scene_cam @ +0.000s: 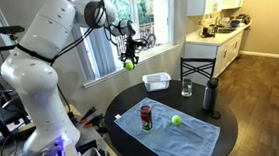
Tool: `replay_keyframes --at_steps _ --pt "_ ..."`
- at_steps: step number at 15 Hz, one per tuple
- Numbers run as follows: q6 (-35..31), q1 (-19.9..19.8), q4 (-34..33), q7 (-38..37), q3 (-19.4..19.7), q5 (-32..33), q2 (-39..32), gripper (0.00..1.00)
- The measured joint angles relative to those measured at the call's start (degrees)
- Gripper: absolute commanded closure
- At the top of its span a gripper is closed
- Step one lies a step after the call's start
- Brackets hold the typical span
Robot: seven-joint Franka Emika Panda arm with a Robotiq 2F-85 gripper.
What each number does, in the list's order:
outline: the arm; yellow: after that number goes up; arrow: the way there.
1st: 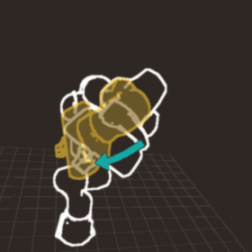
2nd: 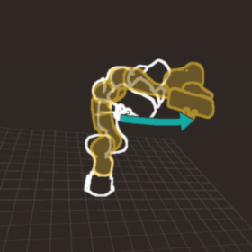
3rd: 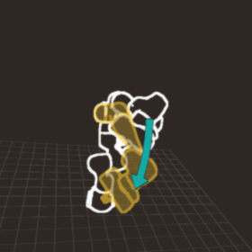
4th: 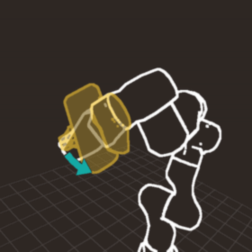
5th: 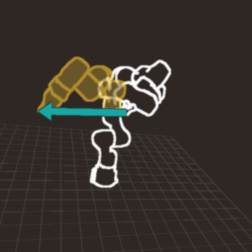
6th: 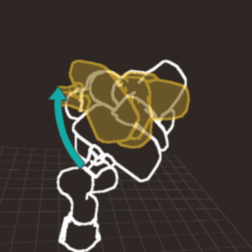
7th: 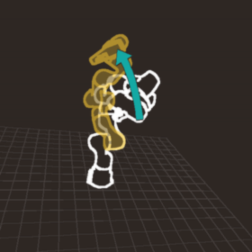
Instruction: Pick the tennis ball to the left and place it in the cylindrical container
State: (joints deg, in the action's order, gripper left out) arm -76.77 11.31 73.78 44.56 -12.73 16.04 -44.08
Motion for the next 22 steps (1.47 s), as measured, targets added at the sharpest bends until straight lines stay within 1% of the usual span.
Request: replay_keyframes --at_steps 2,4,9,13,15,17,20,22 --pt "-0.2 -0.34 5.16 0.0 0.1 0.0 3.11 0.57" --pt "-3.28 -1.04 10.5 0.0 0.52 0.01 5.78 0.57" --pt "-17.89 -5.15 25.14 -0.01 2.68 0.02 10.04 0.57" --pt "-27.13 -8.3 37.41 -0.01 4.85 1.62 12.58 0.57" --pt "-31.35 -8.94 43.17 -0.06 6.19 4.16 14.19 0.57" --pt "-35.2 -9.01 47.45 -0.61 7.73 7.83 15.63 0.57" --pt "-40.5 -8.95 50.99 -3.42 9.51 14.57 17.36 0.57" --pt "-43.78 -8.95 51.8 -5.28 10.11 17.63 17.79 0.57"
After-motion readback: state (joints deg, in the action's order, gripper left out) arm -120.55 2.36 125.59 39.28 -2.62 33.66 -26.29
